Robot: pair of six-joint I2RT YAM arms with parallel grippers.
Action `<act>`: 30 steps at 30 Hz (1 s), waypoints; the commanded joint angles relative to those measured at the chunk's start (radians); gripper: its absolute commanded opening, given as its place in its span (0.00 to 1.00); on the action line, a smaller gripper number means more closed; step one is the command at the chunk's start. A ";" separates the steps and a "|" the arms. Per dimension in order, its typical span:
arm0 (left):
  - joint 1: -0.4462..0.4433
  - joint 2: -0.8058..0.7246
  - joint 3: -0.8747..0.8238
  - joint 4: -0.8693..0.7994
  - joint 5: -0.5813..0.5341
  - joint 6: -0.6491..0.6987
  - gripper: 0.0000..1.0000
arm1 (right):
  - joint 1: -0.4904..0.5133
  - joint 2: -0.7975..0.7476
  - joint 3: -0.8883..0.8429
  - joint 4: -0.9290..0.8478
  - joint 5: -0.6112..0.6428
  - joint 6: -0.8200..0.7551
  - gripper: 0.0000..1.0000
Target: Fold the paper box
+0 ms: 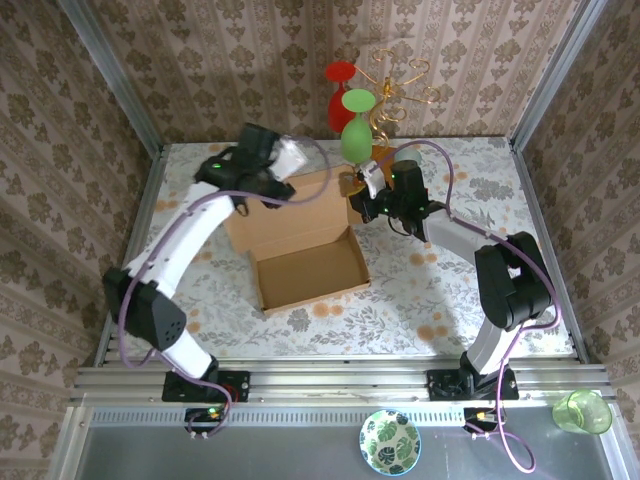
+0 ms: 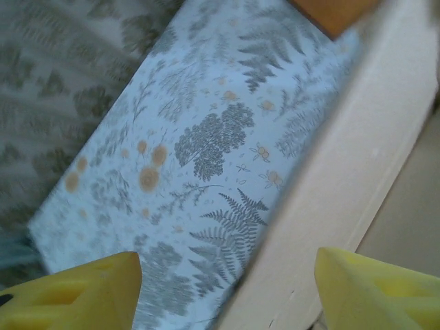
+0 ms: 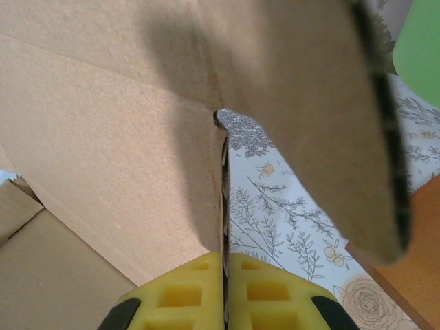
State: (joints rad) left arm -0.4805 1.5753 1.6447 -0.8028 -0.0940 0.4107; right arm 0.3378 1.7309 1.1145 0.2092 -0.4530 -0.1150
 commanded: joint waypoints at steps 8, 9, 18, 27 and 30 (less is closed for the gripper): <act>0.326 -0.328 -0.419 0.031 0.390 -0.339 0.69 | -0.028 -0.046 -0.014 -0.008 -0.008 -0.048 0.00; 0.333 -0.349 -0.457 0.056 0.401 -0.344 0.70 | -0.030 -0.044 -0.012 -0.013 -0.010 -0.051 0.00; 0.336 -0.301 -0.526 0.125 0.343 -0.342 0.70 | -0.033 -0.030 -0.004 -0.012 -0.016 -0.039 0.00; 0.311 -0.297 -0.552 0.191 0.185 -0.317 0.69 | -0.031 -0.032 -0.008 -0.002 -0.014 -0.026 0.00; 0.313 -0.283 -0.564 0.213 0.257 -0.312 0.68 | -0.031 -0.031 -0.010 0.002 -0.014 -0.021 0.00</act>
State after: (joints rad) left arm -0.1631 1.2812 1.0996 -0.6231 0.1490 0.0826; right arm 0.3080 1.7081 1.1053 0.1993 -0.4538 -0.1349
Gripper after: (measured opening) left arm 0.686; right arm 0.048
